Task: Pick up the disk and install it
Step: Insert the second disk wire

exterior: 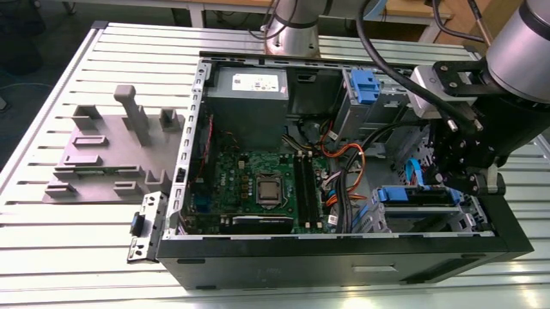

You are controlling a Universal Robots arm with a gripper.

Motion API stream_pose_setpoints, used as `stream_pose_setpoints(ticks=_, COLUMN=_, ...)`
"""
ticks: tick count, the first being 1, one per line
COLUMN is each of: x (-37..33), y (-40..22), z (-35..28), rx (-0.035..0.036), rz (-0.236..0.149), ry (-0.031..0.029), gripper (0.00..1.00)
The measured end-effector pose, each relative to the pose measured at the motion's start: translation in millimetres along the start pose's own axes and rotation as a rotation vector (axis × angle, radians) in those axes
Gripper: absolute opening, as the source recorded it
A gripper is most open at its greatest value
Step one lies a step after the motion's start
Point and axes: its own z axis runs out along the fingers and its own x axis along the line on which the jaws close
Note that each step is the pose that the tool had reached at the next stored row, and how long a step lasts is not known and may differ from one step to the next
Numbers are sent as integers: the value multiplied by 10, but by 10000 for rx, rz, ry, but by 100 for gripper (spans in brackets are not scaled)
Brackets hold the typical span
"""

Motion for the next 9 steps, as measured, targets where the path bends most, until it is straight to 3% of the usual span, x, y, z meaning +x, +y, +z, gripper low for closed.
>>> stream_pose_setpoints(ticks=9, x=0, y=0, z=0, rx=-1, rz=2, ry=-21, gripper=11)
